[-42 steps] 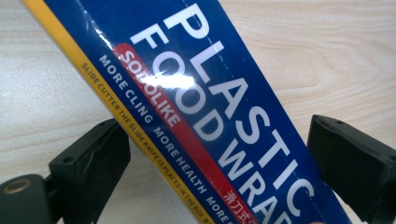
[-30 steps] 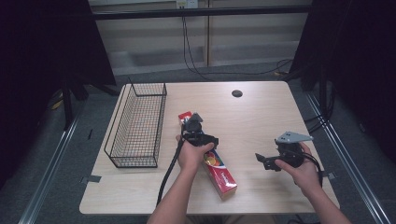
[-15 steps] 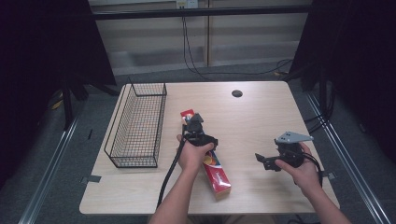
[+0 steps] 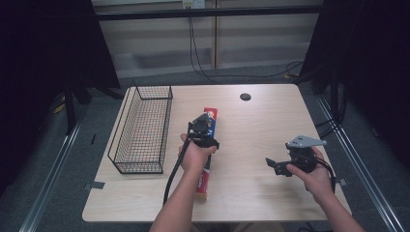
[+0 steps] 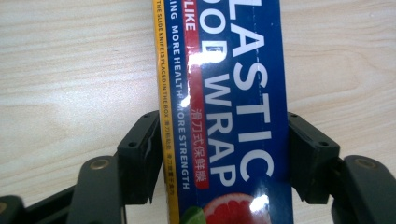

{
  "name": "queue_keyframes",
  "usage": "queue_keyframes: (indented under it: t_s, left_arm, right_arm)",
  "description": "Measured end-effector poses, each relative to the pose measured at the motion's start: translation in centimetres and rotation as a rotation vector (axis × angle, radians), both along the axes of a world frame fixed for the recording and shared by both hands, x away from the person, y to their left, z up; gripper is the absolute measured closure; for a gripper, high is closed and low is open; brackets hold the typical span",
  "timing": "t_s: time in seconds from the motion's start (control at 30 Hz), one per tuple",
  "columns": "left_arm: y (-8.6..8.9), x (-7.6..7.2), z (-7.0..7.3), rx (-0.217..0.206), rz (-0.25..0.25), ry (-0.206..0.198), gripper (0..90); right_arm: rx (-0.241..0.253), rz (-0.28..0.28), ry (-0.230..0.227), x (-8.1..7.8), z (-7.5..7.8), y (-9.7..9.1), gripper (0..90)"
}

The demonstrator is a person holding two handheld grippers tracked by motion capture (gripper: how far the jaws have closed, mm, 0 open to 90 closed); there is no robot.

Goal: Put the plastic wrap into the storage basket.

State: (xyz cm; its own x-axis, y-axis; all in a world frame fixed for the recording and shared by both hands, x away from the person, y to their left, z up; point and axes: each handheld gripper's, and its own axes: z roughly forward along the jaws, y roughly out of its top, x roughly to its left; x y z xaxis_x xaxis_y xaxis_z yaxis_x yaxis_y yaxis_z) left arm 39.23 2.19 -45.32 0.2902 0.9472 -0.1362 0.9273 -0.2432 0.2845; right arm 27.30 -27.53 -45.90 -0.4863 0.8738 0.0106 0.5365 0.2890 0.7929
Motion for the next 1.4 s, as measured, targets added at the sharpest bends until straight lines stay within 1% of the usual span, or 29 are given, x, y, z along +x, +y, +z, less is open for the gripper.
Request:
queue_keyframes:
  t_s: [0.03,0.07,0.1,0.17,0.2,0.27,0.3,0.33,0.37,0.4,0.43,0.47,0.5,0.57,0.6,0.63,0.67,0.7,0.73,0.77,0.8,0.93,0.97,1.0,1.07,1.27,1.3,1.33,1.4]
  left_arm:
    - [0.0,0.0,0.0,0.000,0.000,0.000,35.0]
    - [0.0,0.1,-0.1,0.000,-0.005,0.011,34.1]
    - [0.0,0.1,-0.2,0.000,-0.002,0.011,34.1]
    - [-0.1,0.4,-0.5,0.002,0.001,0.036,35.1]
    - [-0.1,0.4,-0.5,0.002,0.001,0.036,35.7]
    - [-0.3,0.6,-0.1,0.028,0.007,0.051,38.7]
    - [-0.3,0.7,0.1,0.045,-0.001,0.051,40.5]
    - [-0.3,0.8,0.1,0.053,-0.010,0.056,41.4]
    - [-0.3,0.8,0.1,0.053,-0.010,0.056,41.8]
    - [-0.2,0.8,0.2,0.055,-0.022,0.073,42.1]
    - [-0.2,0.8,0.2,0.055,-0.022,0.073,42.3]
    - [-0.2,0.8,0.2,0.051,-0.009,0.085,42.3]
    - [-0.1,0.8,0.4,0.051,-0.014,0.100,42.5]
    - [-0.1,0.8,0.6,0.053,-0.019,0.101,42.7]
    - [-0.1,0.8,0.9,0.066,-0.026,0.107,42.8]
    - [-0.1,0.8,0.9,0.066,-0.026,0.107,42.9]
    - [0.0,0.8,1.1,0.077,-0.039,0.106,42.9]
    - [0.2,0.8,1.4,0.069,-0.035,0.113,43.0]
    - [0.2,0.8,1.4,0.069,-0.035,0.113,43.0]
    - [0.3,0.8,1.8,0.062,-0.037,0.108,43.1]
    - [0.4,0.8,1.9,0.074,-0.042,0.104,43.1]
    - [0.6,0.8,2.5,0.077,-0.047,0.108,43.3]
    - [0.7,0.8,2.9,0.072,-0.046,0.108,43.3]
    - [0.8,0.8,3.1,0.068,-0.046,0.101,43.3]
    - [0.9,0.8,3.5,0.066,-0.040,0.100,43.3]
    - [1.5,0.9,4.3,0.065,-0.031,0.095,43.3]
    - [1.7,0.9,4.5,0.058,-0.023,0.095,43.3]
    - [1.9,0.9,4.7,0.066,-0.034,0.096,43.3]
    - [2.1,0.9,4.9,0.066,-0.032,0.092,43.3]
  right_arm:
    - [-0.003,0.000,0.000,0.0,0.0,0.0,4.2]
    - [-0.004,0.003,0.000,0.0,0.0,0.0,4.3]
    - [-0.004,0.003,0.000,0.0,0.0,0.0,4.3]
    - [-0.010,0.005,0.000,0.0,-0.1,0.1,4.3]
    - [-0.010,0.005,0.000,0.0,-0.1,0.1,4.3]
    - [-0.006,0.008,0.000,0.0,-0.1,0.1,4.3]
    - [-0.007,0.007,-0.001,0.0,-0.1,0.1,4.3]
    - [-0.006,0.006,0.001,0.0,-0.1,0.0,4.3]
    - [-0.006,0.006,0.001,0.0,-0.1,0.0,4.3]
    - [-0.004,0.006,0.001,0.0,0.0,0.0,4.3]
    - [-0.004,0.006,0.001,0.0,0.0,0.0,4.3]
    - [-0.004,0.006,0.001,0.0,0.0,0.0,4.3]
    - [-0.007,0.007,-0.001,0.0,0.0,-0.1,4.3]
    - [-0.006,0.008,-0.004,0.1,0.0,-0.1,4.3]
    - [-0.001,0.006,-0.007,0.1,0.0,-0.1,4.3]
    - [-0.001,0.006,-0.007,0.1,0.0,-0.1,4.3]
    - [-0.003,0.008,-0.009,0.1,0.0,-0.2,4.3]
    - [-0.005,0.008,-0.012,0.0,0.0,-0.2,4.3]
    - [-0.005,0.008,-0.012,0.0,0.0,-0.2,4.3]
    - [-0.001,0.010,-0.019,0.1,0.0,-0.2,4.2]
    - [0.002,0.004,-0.016,0.0,0.1,-0.2,4.2]
    - [-0.007,0.008,-0.016,0.0,0.0,-0.2,4.2]
    - [-0.005,0.007,-0.017,0.0,0.1,-0.2,4.2]
    - [-0.005,0.007,-0.017,0.1,0.1,-0.2,4.2]
    - [-0.006,0.008,-0.020,0.1,0.1,-0.2,4.2]
    - [-0.005,0.009,-0.012,0.0,0.1,-0.1,4.2]
    - [-0.005,0.010,-0.013,0.1,0.1,-0.1,4.2]
    - [-0.005,0.010,-0.013,0.1,0.1,-0.1,4.2]
    - [-0.005,0.008,-0.014,0.1,0.1,-0.1,4.2]
